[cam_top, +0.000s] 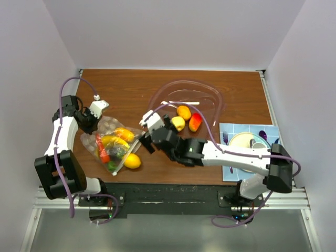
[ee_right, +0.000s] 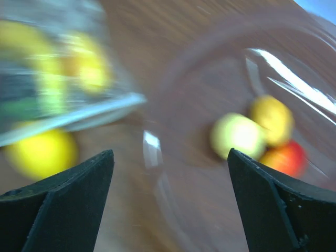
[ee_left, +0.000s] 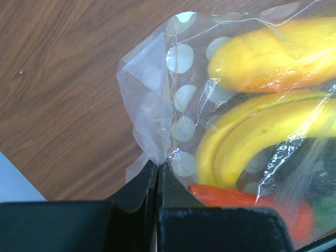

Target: Open the zip-top bag and remove the fake food

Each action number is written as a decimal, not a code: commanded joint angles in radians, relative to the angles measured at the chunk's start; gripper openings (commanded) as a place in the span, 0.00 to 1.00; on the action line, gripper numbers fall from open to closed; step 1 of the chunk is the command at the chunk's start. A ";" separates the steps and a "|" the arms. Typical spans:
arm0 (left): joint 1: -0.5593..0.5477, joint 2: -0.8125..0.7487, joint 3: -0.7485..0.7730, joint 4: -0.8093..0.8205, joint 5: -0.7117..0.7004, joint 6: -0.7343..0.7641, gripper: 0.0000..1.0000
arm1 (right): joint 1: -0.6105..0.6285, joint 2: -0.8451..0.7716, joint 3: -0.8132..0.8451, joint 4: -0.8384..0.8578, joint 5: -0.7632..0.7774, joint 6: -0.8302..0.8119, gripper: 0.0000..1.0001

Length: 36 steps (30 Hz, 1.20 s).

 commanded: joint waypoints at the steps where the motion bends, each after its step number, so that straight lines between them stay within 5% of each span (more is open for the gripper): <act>1: -0.002 -0.006 0.012 0.040 -0.015 -0.028 0.00 | 0.045 0.025 -0.093 0.205 -0.277 -0.010 0.89; 11: -0.018 -0.015 0.037 -0.008 -0.021 -0.049 0.00 | 0.088 0.303 -0.031 0.348 -0.454 0.035 0.99; 25: -0.066 -0.024 -0.006 0.005 -0.045 -0.071 0.00 | 0.088 0.479 0.067 0.366 -0.442 0.038 0.98; 30: -0.071 -0.020 0.003 0.005 -0.057 -0.072 0.00 | 0.086 0.455 0.059 0.317 -0.447 0.061 0.78; 31: -0.072 -0.020 0.004 0.002 -0.059 -0.072 0.00 | 0.085 0.420 0.045 0.305 -0.436 0.062 0.59; 34: -0.071 -0.011 0.006 0.011 -0.074 -0.072 0.00 | 0.085 0.311 -0.003 0.259 -0.405 0.050 0.38; 36: -0.071 -0.011 -0.005 0.031 -0.103 -0.071 0.00 | 0.085 0.237 -0.039 0.236 -0.369 0.043 0.38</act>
